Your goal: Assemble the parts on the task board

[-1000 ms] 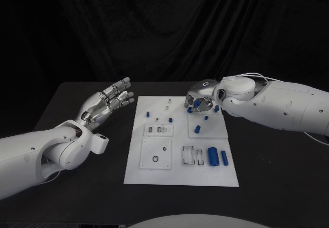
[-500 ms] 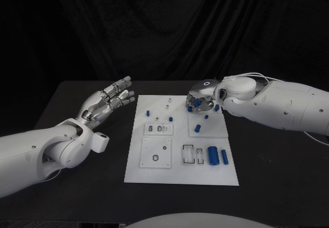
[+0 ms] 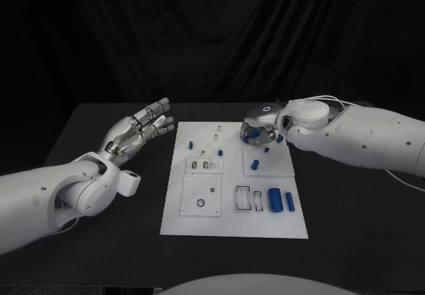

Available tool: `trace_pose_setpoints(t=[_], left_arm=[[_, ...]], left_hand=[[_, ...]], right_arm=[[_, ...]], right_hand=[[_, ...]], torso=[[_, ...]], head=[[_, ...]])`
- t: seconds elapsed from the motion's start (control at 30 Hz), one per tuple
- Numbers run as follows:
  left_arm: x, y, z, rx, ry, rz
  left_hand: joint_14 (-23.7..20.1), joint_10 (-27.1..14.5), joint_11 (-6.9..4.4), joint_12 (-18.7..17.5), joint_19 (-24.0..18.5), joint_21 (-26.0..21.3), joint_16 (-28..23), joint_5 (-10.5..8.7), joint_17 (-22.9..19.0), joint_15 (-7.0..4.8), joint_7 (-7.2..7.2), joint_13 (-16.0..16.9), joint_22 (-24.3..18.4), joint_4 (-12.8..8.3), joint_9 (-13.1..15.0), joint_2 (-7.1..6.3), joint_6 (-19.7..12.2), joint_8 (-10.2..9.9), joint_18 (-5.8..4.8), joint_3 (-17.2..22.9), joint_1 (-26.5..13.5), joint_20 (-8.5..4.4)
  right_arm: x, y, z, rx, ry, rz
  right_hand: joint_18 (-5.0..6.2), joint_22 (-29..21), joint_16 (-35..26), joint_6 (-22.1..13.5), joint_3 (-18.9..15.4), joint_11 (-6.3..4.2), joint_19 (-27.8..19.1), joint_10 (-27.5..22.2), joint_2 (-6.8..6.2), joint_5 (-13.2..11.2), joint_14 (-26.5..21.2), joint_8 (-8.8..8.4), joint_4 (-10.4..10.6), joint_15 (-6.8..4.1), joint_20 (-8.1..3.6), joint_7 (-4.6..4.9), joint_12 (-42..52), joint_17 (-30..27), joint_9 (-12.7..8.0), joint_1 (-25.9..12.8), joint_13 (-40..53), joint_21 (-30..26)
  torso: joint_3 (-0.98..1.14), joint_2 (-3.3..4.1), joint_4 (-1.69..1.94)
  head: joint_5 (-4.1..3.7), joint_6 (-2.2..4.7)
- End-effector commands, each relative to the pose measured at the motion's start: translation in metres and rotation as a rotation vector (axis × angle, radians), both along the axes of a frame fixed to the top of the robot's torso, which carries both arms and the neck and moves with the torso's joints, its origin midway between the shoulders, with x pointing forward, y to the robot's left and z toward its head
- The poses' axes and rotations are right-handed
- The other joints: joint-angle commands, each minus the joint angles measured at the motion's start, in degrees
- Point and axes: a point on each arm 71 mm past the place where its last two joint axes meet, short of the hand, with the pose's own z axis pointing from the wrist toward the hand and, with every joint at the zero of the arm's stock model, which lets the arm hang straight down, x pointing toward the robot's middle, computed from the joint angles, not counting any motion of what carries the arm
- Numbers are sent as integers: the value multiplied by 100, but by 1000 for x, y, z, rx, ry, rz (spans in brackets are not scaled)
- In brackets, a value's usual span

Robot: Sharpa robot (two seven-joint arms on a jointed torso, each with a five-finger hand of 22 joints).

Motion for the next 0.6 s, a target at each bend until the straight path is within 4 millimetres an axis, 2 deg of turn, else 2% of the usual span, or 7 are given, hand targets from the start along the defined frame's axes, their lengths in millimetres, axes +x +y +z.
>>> trace_pose_setpoints(t=[0.03,0.1,0.2,0.37,0.43,0.5,0.6], left_arm=[[-3,-1,10,-62,-113,-35],[-3,-1,10,-62,-112,-34],[-2,0,10,-61,-111,-34],[-2,1,10,-59,-111,-31],[-2,2,10,-59,-111,-30],[-2,3,10,-58,-110,-29],[-2,3,9,-58,-110,-29]], left_hand=[[26,6,51,-24,34,33,22,53,5,21,27,6,-10,2,7,2,8,27,-117,30,81,-13],[31,7,52,-24,38,35,26,72,6,21,30,6,-11,1,8,6,16,28,-118,36,95,-13],[29,7,54,-28,41,37,25,97,6,23,33,6,-12,0,8,10,18,28,-120,43,113,-13],[30,6,56,-30,39,35,26,120,6,24,36,5,-14,-2,8,14,20,28,-122,51,132,-13],[32,7,56,-30,40,36,29,131,6,25,37,6,-14,-3,9,16,26,29,-123,55,143,-13],[32,7,56,-30,40,36,29,132,6,25,37,6,-15,-3,9,16,26,29,-123,56,143,-13],[31,10,56,-28,40,36,28,138,6,25,37,6,-15,-4,9,16,28,29,-123,58,149,-13]], right_arm=[[0,0,0,20,-32,16],[0,0,1,29,-42,20],[-1,0,2,45,-61,28],[-2,3,7,67,-88,44],[-2,5,12,75,-103,52],[-2,9,20,83,-121,61],[-1,15,32,99,-151,75]], right_hand=[[-56,50,-26,248,54,-63,-2,155,67,-80,3,137,-3,-64,-62,49,-51,9,98,58,-13,5],[-59,64,-24,337,61,-89,3,242,88,-94,9,184,-9,-82,-82,71,-62,21,144,81,-15,8],[-72,118,-16,501,34,-112,33,427,113,-147,35,274,-14,-105,-109,84,-86,53,242,105,-18,34],[-88,186,12,608,1,-119,73,583,125,-178,78,337,-32,-115,-122,101,-119,114,332,143,-21,73],[-96,219,38,612,-9,-111,94,601,120,-196,97,339,-33,-116,-124,111,-130,159,345,143,-24,96],[-104,255,86,623,-38,-104,117,660,138,-365,148,346,-32,-114,-126,121,-180,240,394,165,-31,116],[-113,291,112,622,-37,-107,140,687,147,-392,165,346,-45,-116,-126,126,-193,285,409,192,-30,142]], torso=[[2,6,-2],[1,5,-2],[-2,-6,-14],[-5,0,-11],[-5,0,-11],[-6,5,-6],[-10,11,11]], head=[[19,-10],[24,-10],[71,-32],[116,-20],[164,-30],[205,-24],[219,-17]])
